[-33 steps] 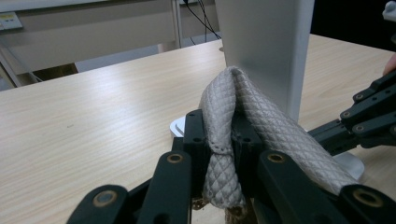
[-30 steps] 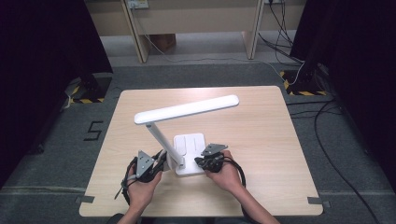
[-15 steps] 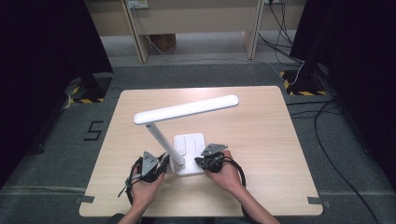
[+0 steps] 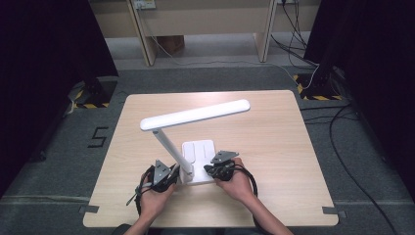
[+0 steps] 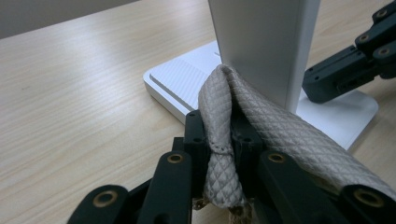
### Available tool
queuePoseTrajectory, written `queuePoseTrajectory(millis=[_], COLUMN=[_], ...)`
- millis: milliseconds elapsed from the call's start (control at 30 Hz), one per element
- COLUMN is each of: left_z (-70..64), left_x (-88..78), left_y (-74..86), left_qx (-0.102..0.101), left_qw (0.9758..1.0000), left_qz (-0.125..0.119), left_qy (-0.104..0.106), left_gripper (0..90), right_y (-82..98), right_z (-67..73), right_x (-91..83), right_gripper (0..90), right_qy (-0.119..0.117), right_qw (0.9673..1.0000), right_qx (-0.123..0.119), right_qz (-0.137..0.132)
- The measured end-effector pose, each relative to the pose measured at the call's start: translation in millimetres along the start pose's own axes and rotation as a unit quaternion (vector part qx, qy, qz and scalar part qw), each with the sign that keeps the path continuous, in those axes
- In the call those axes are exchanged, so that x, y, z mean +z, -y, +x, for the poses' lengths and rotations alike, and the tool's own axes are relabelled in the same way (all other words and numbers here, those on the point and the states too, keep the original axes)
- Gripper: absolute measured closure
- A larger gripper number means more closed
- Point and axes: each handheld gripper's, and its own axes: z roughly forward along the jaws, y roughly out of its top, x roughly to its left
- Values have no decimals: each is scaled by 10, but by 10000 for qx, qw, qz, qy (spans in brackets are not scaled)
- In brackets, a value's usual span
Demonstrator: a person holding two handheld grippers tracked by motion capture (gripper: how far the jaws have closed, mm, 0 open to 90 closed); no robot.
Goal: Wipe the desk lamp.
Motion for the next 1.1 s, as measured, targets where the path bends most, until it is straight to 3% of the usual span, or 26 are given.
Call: queuePoseTrajectory(millis=[233,433,633,867,1000,1100], left_z=[2,-20,-103,-214,-264,-310], left_x=[31,-74,-273,-468,-496,-504], left_y=[11,7,14,-57,-154,-208], left_qx=[77,55,265,551,789,822], left_qw=[9998,9996,9990,9980,9962,9958], left_qz=[153,231,214,52,-91,-129], left_qy=[75,158,278,316,350,385], left_gripper=[792,794,795,795,795,794], right_y=[1,-7,-31,-163,-296,-359], right_z=[-2,1,28,157,250,328], right_x=[2,-4,-45,-280,-412,-443], right_gripper=[900,892,660,556,509,470], right_qy=[4,12,37,-400,-751,-934], right_qw=[10000,10000,9998,9985,9950,9930], right_qx=[-14,-14,26,160,-74,-307], right_qz=[-8,27,174,-326,-648,-661])
